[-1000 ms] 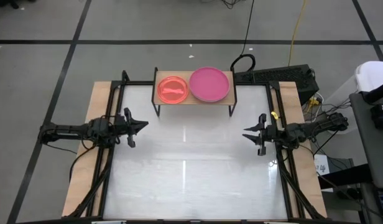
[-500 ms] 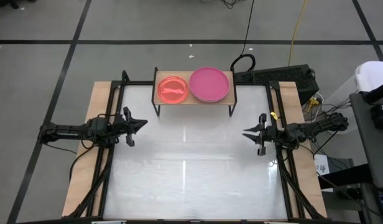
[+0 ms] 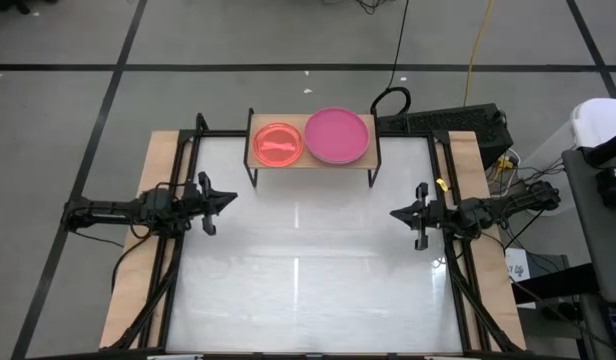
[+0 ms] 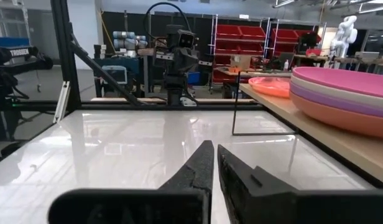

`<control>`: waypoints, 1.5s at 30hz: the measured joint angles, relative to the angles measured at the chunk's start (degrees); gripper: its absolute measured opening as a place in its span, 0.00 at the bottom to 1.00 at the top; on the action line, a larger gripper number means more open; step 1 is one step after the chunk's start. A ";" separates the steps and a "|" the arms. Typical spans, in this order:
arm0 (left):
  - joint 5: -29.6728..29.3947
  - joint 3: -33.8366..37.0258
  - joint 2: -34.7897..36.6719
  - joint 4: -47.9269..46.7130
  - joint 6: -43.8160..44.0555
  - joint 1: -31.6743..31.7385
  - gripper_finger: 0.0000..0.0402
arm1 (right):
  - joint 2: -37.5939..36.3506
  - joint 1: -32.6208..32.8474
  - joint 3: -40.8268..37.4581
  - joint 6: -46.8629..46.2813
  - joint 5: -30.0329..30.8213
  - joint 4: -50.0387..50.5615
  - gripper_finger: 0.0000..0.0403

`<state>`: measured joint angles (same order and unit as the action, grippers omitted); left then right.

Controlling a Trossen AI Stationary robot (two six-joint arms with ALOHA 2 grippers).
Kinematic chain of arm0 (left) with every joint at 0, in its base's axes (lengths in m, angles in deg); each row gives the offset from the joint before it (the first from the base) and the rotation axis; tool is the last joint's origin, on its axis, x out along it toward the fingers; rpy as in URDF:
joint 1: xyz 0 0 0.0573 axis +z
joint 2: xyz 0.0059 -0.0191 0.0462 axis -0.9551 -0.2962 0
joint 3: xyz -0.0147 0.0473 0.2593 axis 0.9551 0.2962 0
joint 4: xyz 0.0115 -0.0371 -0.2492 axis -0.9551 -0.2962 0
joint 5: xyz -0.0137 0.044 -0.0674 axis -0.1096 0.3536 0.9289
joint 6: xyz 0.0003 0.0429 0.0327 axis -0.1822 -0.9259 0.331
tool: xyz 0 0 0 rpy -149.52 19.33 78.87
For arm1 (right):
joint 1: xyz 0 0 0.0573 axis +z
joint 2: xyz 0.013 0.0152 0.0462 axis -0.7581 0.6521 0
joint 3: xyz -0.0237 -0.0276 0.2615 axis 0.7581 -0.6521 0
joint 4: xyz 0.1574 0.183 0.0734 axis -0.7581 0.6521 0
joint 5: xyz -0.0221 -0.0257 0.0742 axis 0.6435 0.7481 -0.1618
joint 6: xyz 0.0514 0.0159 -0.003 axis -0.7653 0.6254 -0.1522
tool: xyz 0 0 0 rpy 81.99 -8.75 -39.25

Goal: Place and stack plates onto a shelf
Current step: Return to Home Position

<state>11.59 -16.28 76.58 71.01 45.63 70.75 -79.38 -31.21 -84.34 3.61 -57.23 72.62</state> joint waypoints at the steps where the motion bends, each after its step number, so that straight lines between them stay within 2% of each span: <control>1: -0.01 0.00 -0.01 0.55 0.02 0.00 0.01 | 0.00 0.00 0.00 0.00 0.00 0.00 0.02; 9: -0.07 0.00 0.01 6.65 3.31 0.03 0.01 | 0.00 0.00 0.00 -0.02 -0.01 -0.39 0.02; 18: -1.36 0.00 -0.01 6.85 7.16 0.13 0.01 | 0.00 0.00 -0.02 -0.02 -0.02 -0.66 0.02; 45: -1.55 0.00 -0.01 6.78 7.27 0.13 0.01 | 0.00 0.00 -0.02 0.15 -0.05 -0.76 0.02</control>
<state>10.04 -16.28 76.57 77.79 52.90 70.88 -79.38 -31.21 -84.36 3.76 -57.28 71.85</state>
